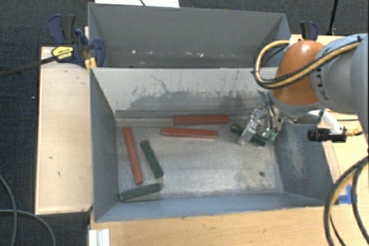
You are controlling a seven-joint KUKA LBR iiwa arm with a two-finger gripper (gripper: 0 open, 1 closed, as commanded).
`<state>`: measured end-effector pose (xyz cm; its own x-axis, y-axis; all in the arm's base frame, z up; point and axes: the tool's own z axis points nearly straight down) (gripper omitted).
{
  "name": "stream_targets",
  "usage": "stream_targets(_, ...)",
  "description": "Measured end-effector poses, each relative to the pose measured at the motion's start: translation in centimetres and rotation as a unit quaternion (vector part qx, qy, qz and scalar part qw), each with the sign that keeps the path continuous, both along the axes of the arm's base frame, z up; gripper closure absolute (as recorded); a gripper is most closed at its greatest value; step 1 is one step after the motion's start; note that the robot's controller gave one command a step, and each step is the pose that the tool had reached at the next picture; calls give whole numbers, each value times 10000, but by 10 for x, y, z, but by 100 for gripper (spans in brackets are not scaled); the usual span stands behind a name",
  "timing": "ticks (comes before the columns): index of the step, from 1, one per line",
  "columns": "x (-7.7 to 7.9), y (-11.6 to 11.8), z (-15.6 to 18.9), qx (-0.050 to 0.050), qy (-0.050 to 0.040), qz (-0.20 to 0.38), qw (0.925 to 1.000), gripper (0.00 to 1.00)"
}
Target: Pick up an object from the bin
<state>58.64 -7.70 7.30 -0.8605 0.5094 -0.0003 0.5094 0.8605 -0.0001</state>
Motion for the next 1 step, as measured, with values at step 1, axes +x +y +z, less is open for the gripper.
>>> stream_targets(1, -3, 0, 19, 10, 47, 3, 10000, 100)
